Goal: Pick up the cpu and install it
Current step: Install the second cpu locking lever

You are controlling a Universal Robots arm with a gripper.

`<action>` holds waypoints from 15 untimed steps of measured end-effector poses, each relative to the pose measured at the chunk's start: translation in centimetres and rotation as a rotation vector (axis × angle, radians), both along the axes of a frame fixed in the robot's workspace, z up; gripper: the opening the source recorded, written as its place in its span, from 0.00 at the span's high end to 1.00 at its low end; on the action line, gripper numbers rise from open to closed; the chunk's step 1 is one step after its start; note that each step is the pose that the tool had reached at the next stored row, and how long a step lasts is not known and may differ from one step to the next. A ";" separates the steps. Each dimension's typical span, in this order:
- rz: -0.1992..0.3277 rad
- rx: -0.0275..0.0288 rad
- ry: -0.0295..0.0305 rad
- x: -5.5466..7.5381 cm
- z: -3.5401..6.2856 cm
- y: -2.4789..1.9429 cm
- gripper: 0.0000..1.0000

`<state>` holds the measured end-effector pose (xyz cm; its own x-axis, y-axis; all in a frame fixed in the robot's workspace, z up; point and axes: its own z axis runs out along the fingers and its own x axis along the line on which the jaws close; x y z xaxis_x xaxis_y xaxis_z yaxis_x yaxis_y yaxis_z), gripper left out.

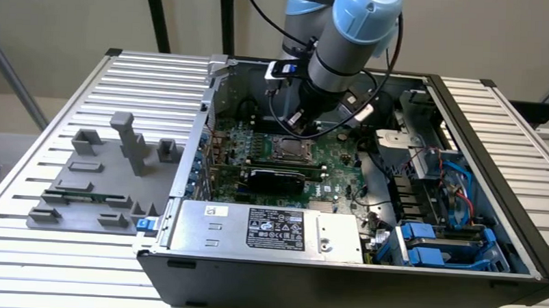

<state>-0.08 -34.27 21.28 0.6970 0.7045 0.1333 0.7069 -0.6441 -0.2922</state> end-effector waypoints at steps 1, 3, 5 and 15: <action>0.000 0.0000 0.0000 0.0 0.11 -0.25 0.89; 0.000 0.0000 0.0000 -0.2 0.31 -0.71 0.89; 0.000 0.0000 0.0000 -0.4 0.48 -1.13 0.89; 0.000 -0.0001 0.0000 -1.1 1.96 -3.66 0.89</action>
<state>-1.15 -37.93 23.24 0.6971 0.7045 0.1332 0.7069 -0.6442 -0.2921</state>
